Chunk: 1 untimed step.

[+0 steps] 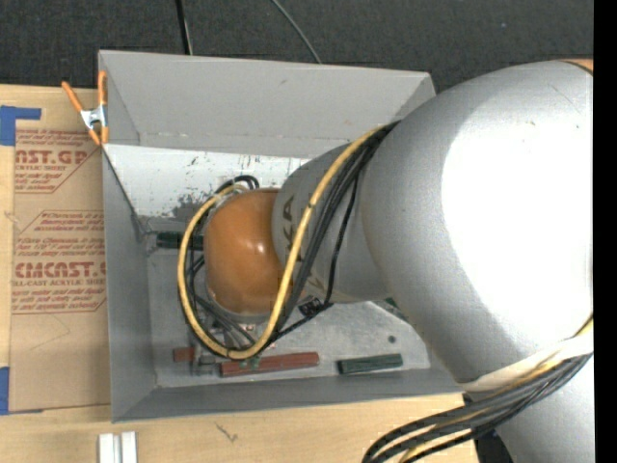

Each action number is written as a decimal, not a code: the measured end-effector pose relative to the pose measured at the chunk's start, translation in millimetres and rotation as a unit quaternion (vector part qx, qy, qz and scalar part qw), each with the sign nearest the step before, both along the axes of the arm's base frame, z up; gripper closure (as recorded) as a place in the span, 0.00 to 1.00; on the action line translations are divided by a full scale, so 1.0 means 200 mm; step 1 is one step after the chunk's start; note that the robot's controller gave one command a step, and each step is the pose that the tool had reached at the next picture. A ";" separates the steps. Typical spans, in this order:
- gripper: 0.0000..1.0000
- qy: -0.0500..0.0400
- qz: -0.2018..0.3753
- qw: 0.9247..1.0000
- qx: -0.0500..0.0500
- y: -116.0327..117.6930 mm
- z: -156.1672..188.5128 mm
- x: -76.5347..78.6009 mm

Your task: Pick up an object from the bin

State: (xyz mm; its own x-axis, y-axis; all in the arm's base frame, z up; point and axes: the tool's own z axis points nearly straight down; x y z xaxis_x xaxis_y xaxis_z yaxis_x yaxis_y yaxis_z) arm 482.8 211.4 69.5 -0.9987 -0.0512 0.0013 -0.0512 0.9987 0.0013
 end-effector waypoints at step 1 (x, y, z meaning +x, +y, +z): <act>1.00 -0.004 0.010 1.000 0.000 -0.07 0.85 0.05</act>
Offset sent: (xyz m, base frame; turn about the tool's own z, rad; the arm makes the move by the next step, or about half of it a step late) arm 0.0000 0.0000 0.0000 0.0000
